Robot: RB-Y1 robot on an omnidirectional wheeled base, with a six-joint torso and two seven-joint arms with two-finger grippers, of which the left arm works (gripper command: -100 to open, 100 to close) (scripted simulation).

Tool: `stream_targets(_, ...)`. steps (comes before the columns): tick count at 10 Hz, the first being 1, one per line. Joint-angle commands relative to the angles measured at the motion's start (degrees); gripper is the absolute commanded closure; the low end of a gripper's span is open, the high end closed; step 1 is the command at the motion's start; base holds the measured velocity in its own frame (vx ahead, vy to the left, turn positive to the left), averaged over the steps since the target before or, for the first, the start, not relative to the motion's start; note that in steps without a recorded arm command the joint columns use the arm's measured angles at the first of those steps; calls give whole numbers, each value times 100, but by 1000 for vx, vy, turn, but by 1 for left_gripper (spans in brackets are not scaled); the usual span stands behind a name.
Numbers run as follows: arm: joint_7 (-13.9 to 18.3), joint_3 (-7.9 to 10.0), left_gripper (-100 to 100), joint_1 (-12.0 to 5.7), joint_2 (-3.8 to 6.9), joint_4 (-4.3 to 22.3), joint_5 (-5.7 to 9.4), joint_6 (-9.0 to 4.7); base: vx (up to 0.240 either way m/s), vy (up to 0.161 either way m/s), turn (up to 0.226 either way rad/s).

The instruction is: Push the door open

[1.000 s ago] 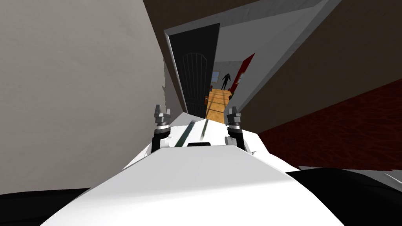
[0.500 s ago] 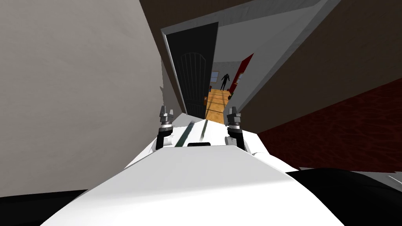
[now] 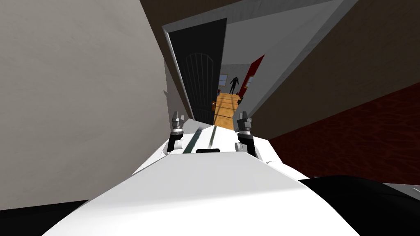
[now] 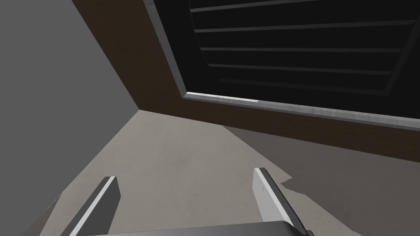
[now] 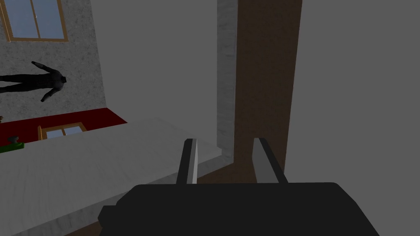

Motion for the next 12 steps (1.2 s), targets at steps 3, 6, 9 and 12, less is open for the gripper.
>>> stream_targets(3, -15, -19, -100, -428, 23, 613, 1, 21, 93, -27, -36)
stream_targets(6, -20, -32, -100, -657, 37, 1031, 3, 29, 67, -10, -34)
stream_targets(9, -27, -53, -100, -1018, 48, 1561, 6, 41, 104, -26, -42)
stream_targets(12, -32, -67, -100, -1263, 53, 2007, 8, 50, 68, -18, -29)
